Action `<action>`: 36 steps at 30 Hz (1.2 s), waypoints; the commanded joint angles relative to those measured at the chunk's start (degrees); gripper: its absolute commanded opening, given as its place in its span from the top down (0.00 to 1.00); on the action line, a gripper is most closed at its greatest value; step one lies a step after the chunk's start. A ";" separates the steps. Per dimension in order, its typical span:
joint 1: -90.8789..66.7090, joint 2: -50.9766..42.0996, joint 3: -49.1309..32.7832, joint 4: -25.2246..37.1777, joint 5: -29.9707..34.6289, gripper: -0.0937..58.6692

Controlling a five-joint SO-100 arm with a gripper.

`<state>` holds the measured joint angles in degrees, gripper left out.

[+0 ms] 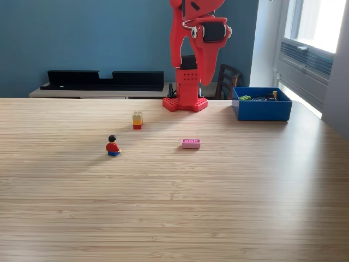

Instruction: Grasp a lego block and put it in the bin.

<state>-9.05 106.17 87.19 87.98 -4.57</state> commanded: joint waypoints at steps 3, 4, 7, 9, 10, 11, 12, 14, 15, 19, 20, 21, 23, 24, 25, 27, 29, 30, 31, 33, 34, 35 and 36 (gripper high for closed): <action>1.05 3.60 -4.22 -0.88 -0.26 1.00; 1.32 3.60 -4.31 -0.97 -0.35 1.00; 2.55 3.60 -4.75 -1.32 -0.44 1.00; 3.78 3.60 -5.19 -1.49 -0.18 1.00; 4.48 3.60 -5.45 -1.58 0.00 1.00; 5.19 3.60 -5.71 -1.67 0.09 1.00; 5.89 3.60 -5.89 -1.76 0.09 1.00; 7.21 3.60 -5.98 -1.76 -0.09 1.00; 7.91 3.60 -5.98 -1.76 0.00 1.00; 12.39 3.60 -4.39 -2.81 2.20 1.00; 14.24 3.60 -3.52 -3.60 3.69 1.00; 16.44 3.60 -2.37 -4.83 5.71 1.00; 21.53 3.60 0.26 -7.38 9.58 1.00; 23.99 3.60 1.85 -8.96 10.55 1.00; 26.28 3.60 3.34 -10.63 11.25 0.99; 30.06 3.60 6.06 -13.89 11.51 0.99; 32.70 3.60 8.61 -16.87 10.46 0.97; 33.66 3.52 9.76 -18.28 9.93 0.97; 34.37 3.52 10.99 -19.78 9.32 0.96; 35.16 3.52 13.36 -22.41 8.44 0.93; 35.16 3.52 14.06 -23.20 8.26 0.89; 35.24 3.52 14.24 -23.47 8.35 0.89; 35.51 3.43 14.24 -23.73 8.53 0.85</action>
<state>25.49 106.08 102.04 66.01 3.96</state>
